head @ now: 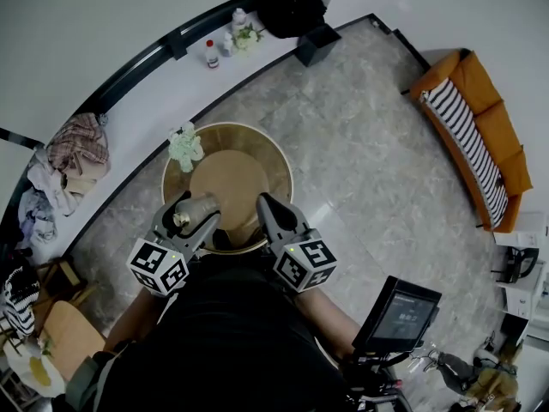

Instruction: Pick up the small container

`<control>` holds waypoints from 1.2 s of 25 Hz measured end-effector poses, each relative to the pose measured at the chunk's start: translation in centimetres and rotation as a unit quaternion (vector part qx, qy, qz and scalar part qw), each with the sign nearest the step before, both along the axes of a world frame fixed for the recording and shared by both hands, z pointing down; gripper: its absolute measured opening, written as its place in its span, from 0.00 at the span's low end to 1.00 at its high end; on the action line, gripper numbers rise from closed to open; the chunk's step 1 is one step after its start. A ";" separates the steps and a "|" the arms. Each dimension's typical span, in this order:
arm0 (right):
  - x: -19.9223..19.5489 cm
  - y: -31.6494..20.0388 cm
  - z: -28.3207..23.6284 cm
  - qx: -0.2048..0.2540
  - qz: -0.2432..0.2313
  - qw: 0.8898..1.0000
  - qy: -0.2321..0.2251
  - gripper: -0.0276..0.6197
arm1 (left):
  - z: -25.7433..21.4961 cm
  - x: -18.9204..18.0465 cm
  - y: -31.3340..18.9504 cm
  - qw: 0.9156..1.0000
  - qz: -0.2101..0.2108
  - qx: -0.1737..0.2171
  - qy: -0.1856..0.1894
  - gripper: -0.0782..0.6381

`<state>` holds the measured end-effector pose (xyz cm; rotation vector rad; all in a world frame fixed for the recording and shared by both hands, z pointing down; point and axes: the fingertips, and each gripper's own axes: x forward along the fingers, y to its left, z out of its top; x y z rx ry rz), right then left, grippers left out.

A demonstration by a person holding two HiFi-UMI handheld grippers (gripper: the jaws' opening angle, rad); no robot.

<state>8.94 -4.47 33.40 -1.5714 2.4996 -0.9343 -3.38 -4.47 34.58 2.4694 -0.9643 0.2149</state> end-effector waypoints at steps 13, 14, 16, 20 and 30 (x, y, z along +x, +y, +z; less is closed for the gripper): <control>0.3 0.1 0.4 -0.006 0.003 1.000 -0.004 0.05 | 0.1 0.2 0.2 1.000 0.000 0.000 -0.003 0.57; 0.3 0.1 0.4 -0.006 0.002 1.000 -0.004 0.05 | 0.1 0.3 0.3 1.000 0.000 0.000 -0.003 0.57; 0.3 0.2 0.5 -0.007 0.001 1.000 -0.004 0.05 | 0.1 0.3 0.4 1.000 0.001 0.000 -0.003 0.57; 0.3 0.3 0.5 -0.007 0.000 1.000 -0.004 0.05 | 0.2 0.4 0.5 1.000 0.001 0.000 -0.003 0.57; 0.6 0.4 0.8 -0.009 0.003 1.000 -0.004 0.05 | 0.4 0.7 0.6 1.000 0.004 0.000 -0.003 0.57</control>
